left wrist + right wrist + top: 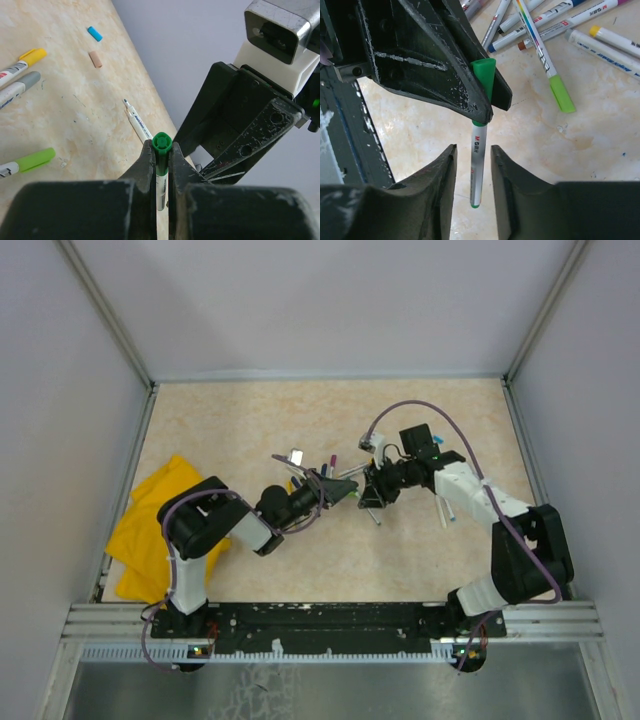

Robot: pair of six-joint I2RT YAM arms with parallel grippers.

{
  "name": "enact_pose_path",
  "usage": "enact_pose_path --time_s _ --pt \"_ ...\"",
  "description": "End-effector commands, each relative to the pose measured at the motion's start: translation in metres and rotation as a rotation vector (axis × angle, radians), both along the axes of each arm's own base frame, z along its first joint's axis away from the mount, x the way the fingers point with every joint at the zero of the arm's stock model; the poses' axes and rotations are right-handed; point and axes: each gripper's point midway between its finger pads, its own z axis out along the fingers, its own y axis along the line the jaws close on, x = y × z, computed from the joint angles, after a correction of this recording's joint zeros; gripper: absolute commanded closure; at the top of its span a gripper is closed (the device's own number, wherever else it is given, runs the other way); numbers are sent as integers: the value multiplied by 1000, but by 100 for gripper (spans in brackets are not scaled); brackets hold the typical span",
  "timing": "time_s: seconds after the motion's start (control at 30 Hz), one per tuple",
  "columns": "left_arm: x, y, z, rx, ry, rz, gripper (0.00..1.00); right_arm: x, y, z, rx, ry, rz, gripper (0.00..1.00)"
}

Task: Open the pen caps
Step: Open the pen cap from the pen, then place the pen at the center of the board.

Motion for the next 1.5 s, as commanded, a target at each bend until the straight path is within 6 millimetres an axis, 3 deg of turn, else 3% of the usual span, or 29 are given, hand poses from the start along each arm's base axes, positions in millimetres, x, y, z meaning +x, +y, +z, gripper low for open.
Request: enact_pose_path --time_s 0.0,0.1,0.23,0.37,0.47,0.53,0.6,0.7,0.9,1.0,1.07,1.13,1.23,1.4,1.47 --pt "-6 6 61 -174 -164 -5 100 3 7 3 11 -28 20 72" --pt "-3 11 64 -181 -165 7 100 0 8 3 13 -27 33 74" --pt "0 16 71 -198 -173 10 100 -1 10 1 9 -18 43 67" --pt "1 17 76 -203 -180 9 100 -2 12 -3 -3 -15 49 67" --pt "1 17 79 -210 -183 8 100 -3 13 -4 -10 -14 50 79" --pt "3 19 81 -212 -190 11 100 -3 14 -3 -10 -15 50 100" --pt "9 24 85 -214 -194 19 100 -3 13 -2 -13 -15 47 100" --pt "27 40 96 -210 -203 65 100 -6 14 0 -3 -12 59 100" --pt "87 91 125 -166 -212 249 100 -16 21 2 9 -12 105 100" --pt "104 113 139 -171 -216 310 100 -18 24 3 13 -18 118 100" --pt "104 122 144 -175 -223 315 100 -13 21 2 -9 -32 94 100" --pt "98 129 144 -162 -228 316 100 3 10 -7 -94 -70 10 100" --pt "78 133 130 -76 -226 299 100 29 -37 -32 -334 -93 -165 100" --pt "44 147 90 140 -184 290 100 40 -110 -57 -548 -20 -368 100" --pt "29 157 88 186 -194 301 100 38 -131 -66 -630 -31 -427 100"
